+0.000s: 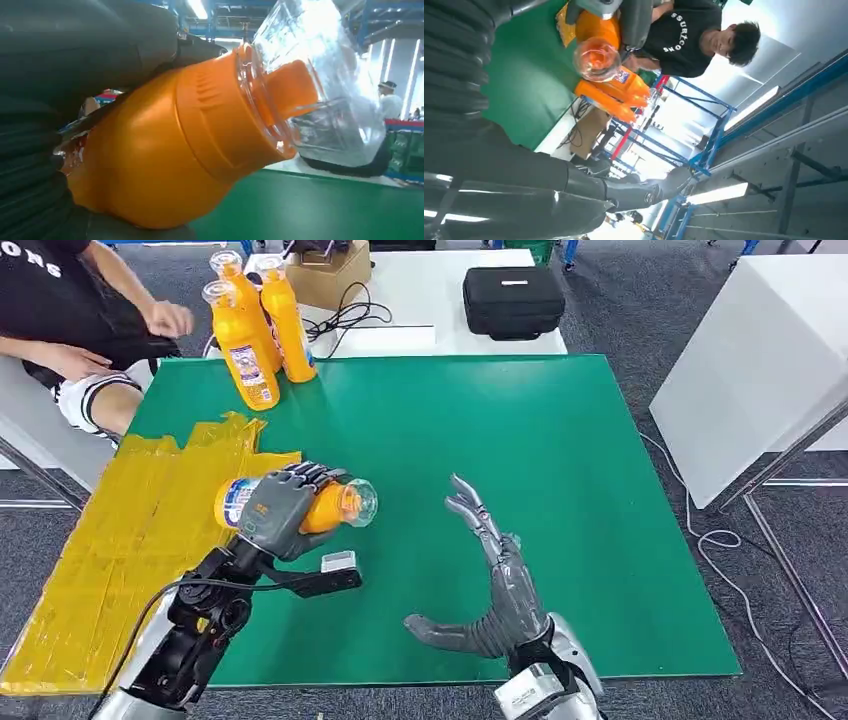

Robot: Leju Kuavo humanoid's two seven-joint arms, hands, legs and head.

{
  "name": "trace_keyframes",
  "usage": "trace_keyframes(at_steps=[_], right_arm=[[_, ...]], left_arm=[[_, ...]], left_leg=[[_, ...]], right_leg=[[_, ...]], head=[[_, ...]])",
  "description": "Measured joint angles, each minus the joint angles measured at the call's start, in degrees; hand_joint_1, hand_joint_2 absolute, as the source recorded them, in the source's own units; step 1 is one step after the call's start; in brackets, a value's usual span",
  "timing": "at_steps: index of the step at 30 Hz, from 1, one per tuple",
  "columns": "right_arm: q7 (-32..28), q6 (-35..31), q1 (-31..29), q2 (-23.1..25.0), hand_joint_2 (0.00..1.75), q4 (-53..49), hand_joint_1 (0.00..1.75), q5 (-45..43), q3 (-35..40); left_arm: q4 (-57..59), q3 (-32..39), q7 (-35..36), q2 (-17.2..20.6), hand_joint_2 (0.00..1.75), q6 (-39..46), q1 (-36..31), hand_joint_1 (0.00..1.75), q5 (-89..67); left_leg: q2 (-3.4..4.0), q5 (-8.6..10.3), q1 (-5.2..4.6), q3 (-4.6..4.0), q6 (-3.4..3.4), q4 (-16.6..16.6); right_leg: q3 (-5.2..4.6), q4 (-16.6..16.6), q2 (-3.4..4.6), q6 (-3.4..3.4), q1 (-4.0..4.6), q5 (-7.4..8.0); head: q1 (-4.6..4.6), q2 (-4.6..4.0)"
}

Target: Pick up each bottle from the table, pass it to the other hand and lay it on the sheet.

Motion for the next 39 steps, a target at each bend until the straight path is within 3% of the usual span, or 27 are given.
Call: trace_keyframes(at_steps=[5,10,22,39], right_arm=[[0.04,0.81,-0.01,0.02,1.75,0.04,0.00,0.61,0.04],[0.57,1.44,-0.01,0.26,1.75,0.07,0.00,2.14,0.39],[1.18,2.01,-0.95,0.98,1.75,0.59,0.00,2.95,0.35],[1.51,1.99,-1.41,1.09,1.75,1.16,0.00,3.30,0.42]], left_arm=[[3.34,-0.57,8.22,0.96,1.75,-0.50,-1.73,1.75,-11.05],[9.24,0.87,10.06,1.40,1.75,-1.42,-3.71,1.75,-13.08],[20.48,5.57,13.23,1.49,1.75,-4.44,-8.66,1.75,-16.38],[27.33,8.61,12.93,1.49,1.75,-3.17,-10.68,1.75,-16.84]], left_leg=[[0.00,0.00,0.00,-0.02,0.00,0.00],[0.00,0.00,0.01,-0.02,0.00,0.00],[0.00,0.01,0.00,-0.02,-0.01,0.00],[-0.02,0.01,0.01,-0.02,-0.01,0.00]], right_leg=[[-0.01,-0.01,0.00,0.00,0.00,0.00],[-0.01,0.00,0.00,0.00,0.02,0.00],[-0.01,0.02,0.00,0.00,0.01,0.00],[-0.02,0.02,0.00,0.00,0.01,0.00]], head=[[0.00,0.00],[0.00,0.00],[0.00,0.00],[0.02,0.00]])
